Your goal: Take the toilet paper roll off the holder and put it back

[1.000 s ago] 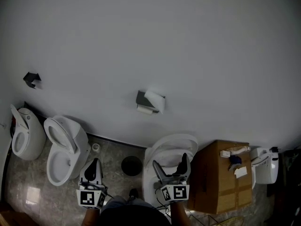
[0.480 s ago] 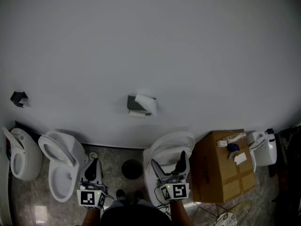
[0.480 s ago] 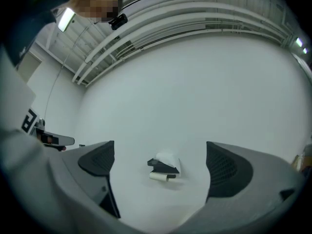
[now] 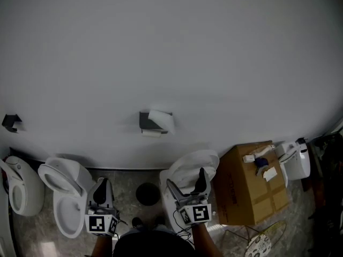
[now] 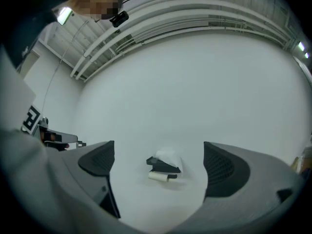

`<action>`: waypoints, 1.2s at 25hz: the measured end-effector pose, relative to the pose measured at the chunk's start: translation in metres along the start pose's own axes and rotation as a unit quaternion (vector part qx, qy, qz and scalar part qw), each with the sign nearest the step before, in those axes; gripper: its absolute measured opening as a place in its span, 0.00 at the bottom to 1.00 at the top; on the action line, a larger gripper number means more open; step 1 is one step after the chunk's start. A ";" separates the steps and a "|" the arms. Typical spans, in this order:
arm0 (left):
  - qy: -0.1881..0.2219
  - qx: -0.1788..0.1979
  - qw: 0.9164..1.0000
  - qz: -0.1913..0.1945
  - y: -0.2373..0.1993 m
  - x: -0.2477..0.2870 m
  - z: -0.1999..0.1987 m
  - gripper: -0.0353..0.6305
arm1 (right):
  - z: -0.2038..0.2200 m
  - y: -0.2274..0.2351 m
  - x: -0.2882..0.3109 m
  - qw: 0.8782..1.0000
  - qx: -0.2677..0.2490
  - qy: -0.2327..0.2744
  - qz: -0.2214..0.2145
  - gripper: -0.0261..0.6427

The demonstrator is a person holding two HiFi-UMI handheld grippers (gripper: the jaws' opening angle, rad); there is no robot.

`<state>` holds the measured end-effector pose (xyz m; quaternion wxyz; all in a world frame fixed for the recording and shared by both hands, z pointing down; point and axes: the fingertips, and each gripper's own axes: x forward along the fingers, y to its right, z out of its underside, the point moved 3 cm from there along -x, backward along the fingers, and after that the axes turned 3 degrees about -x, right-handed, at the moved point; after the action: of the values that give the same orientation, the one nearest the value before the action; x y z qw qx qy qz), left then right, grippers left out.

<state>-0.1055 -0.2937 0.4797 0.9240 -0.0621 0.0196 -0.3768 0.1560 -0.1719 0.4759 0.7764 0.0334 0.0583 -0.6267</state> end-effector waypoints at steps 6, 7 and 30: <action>0.031 0.003 0.999 -0.019 -0.005 0.021 -0.008 0.06 | 0.005 0.007 0.031 1.000 -0.010 -0.003 -0.021 0.89; 0.038 0.003 0.999 -0.022 -0.006 0.025 -0.010 0.06 | 0.007 0.010 0.036 1.000 -0.013 -0.005 -0.024 0.89; 0.003 -0.005 1.000 -0.012 0.001 0.048 0.013 0.06 | 0.052 0.046 0.130 0.998 -0.015 -0.033 -0.047 0.88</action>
<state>-0.0699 -0.3254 0.4928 0.9190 -0.0660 0.0232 -0.3880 0.2304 -0.2945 0.5088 0.7482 -0.0023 0.0434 -0.6620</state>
